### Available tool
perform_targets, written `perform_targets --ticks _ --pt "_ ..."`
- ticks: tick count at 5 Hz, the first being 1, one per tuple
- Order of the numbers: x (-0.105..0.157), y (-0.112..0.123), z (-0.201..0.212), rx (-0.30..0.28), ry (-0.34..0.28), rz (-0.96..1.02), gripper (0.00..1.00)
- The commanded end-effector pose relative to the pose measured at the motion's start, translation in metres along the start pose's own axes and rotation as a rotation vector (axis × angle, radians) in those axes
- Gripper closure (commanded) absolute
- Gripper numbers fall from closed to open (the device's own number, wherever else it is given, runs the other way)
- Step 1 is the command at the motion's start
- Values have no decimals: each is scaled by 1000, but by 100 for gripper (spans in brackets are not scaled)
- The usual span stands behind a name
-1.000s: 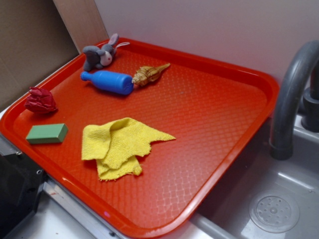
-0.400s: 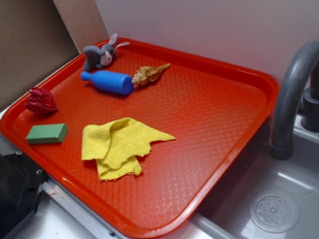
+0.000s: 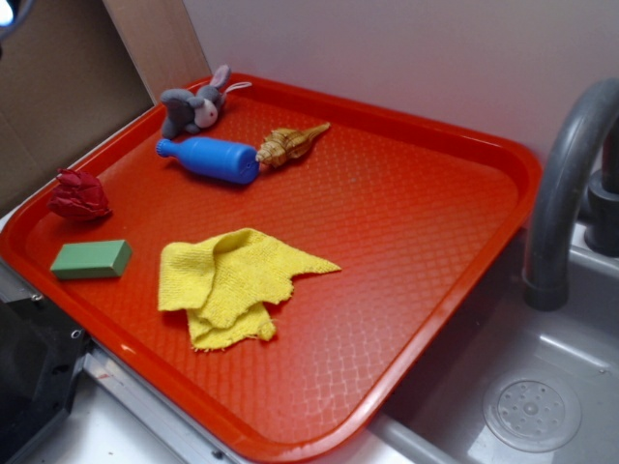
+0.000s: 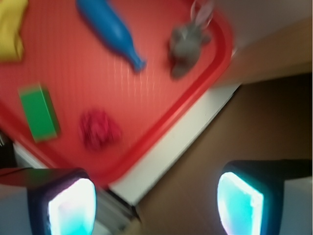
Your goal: Grab the red paper.
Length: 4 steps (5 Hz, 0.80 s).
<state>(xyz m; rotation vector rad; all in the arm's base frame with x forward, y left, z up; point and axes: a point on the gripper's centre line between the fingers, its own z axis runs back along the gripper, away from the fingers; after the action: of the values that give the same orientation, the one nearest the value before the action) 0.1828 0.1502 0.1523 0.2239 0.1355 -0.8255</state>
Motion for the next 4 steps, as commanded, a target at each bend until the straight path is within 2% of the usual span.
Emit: perform_targets --ticks 1,2,3,4 --pt "28 -27 -35 -51 51 -101 0" --pt "41 -43 -50 -85 45 -80 0" --pt "52 -50 -70 -44 60 -53 0" --pt "57 -52 -91 -41 119 -51 0"
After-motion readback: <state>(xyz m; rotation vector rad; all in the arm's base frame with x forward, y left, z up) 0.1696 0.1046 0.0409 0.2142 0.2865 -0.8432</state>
